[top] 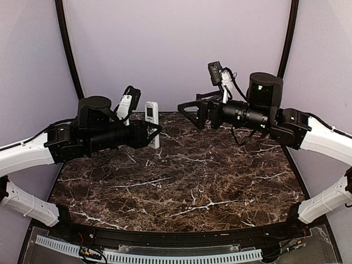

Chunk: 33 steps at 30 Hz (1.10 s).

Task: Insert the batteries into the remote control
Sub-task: Pass from the right arm to the left, then place the remote control at the center of the board.

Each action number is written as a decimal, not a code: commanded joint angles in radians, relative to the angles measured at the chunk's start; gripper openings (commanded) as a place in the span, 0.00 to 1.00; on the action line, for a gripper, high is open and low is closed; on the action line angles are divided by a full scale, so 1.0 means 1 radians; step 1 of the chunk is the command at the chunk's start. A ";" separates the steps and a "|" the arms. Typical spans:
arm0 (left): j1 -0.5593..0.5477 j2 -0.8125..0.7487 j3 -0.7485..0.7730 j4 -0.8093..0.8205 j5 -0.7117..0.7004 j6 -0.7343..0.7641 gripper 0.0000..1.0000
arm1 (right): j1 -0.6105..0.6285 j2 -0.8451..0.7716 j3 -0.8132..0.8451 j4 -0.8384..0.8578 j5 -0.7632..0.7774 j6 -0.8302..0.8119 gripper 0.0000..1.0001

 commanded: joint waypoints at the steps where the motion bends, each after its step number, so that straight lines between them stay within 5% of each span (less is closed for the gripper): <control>1: 0.048 0.004 -0.088 -0.286 -0.269 -0.307 0.00 | -0.004 -0.007 -0.010 -0.227 0.271 0.055 0.99; 11: 0.140 0.243 -0.097 -0.524 -0.237 -0.584 0.05 | -0.004 0.025 -0.054 -0.367 0.307 0.105 0.99; 25: 0.216 0.544 -0.032 -0.494 -0.092 -0.525 0.14 | -0.004 0.019 -0.098 -0.405 0.299 0.121 0.99; 33: 0.224 0.599 -0.046 -0.459 -0.023 -0.507 0.56 | -0.004 0.022 -0.091 -0.402 0.289 0.108 0.98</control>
